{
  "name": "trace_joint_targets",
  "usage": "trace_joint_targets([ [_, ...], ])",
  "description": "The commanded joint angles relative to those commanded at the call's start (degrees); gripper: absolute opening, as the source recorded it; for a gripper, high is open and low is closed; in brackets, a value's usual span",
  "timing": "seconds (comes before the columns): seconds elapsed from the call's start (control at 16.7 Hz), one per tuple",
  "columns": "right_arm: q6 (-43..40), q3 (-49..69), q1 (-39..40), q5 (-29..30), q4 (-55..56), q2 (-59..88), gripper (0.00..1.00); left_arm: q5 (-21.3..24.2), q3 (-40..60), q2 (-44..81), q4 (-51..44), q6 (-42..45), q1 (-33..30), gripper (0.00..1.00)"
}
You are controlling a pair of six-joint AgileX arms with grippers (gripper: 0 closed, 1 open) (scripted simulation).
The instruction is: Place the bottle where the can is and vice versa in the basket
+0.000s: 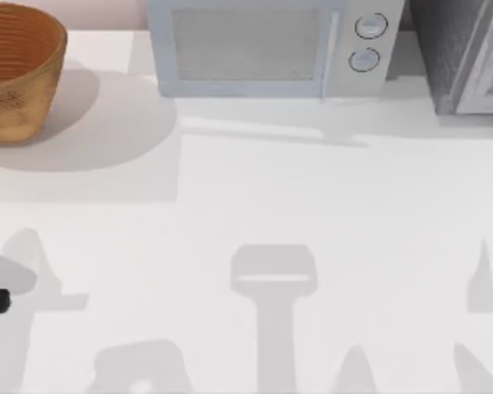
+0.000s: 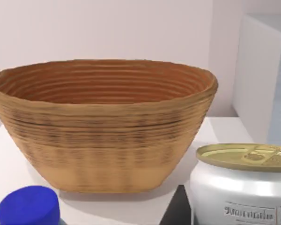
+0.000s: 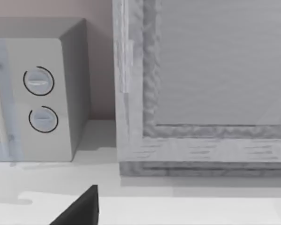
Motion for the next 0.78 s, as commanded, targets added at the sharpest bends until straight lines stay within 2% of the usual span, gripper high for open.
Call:
trace_joint_targets([
  [0.54, 0.00, 0.00, 0.00, 0.00, 0.00, 0.00, 1.00, 0.37, -0.37, 1.19, 0.35, 0.08, 0.11, 0.00],
  [0.78, 0.00, 0.00, 0.00, 0.00, 0.00, 0.00, 1.00, 3.84, 2.48, 10.44, 3.58, 0.28, -0.54, 0.00],
])
